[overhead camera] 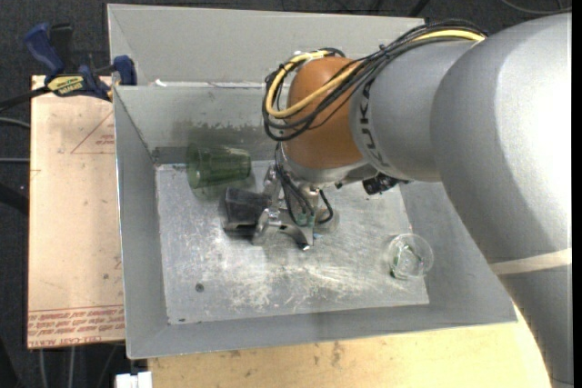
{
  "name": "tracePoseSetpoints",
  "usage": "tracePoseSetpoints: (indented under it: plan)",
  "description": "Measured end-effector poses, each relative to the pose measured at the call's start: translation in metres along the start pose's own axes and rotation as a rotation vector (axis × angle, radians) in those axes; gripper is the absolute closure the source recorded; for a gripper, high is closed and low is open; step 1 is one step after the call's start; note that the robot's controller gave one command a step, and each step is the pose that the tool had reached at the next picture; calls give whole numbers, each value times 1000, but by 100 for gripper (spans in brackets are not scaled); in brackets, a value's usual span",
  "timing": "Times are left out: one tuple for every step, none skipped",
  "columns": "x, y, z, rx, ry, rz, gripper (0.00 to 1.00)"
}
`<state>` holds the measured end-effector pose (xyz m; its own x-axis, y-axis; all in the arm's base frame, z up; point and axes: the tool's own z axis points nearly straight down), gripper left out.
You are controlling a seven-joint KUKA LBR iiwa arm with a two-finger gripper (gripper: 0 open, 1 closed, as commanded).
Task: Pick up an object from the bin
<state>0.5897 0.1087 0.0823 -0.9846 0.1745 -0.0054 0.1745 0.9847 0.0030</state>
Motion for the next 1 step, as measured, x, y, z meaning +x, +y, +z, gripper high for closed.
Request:
tracePoseSetpoints:
  plan:
    - [0,0,0,0,0,0,100]
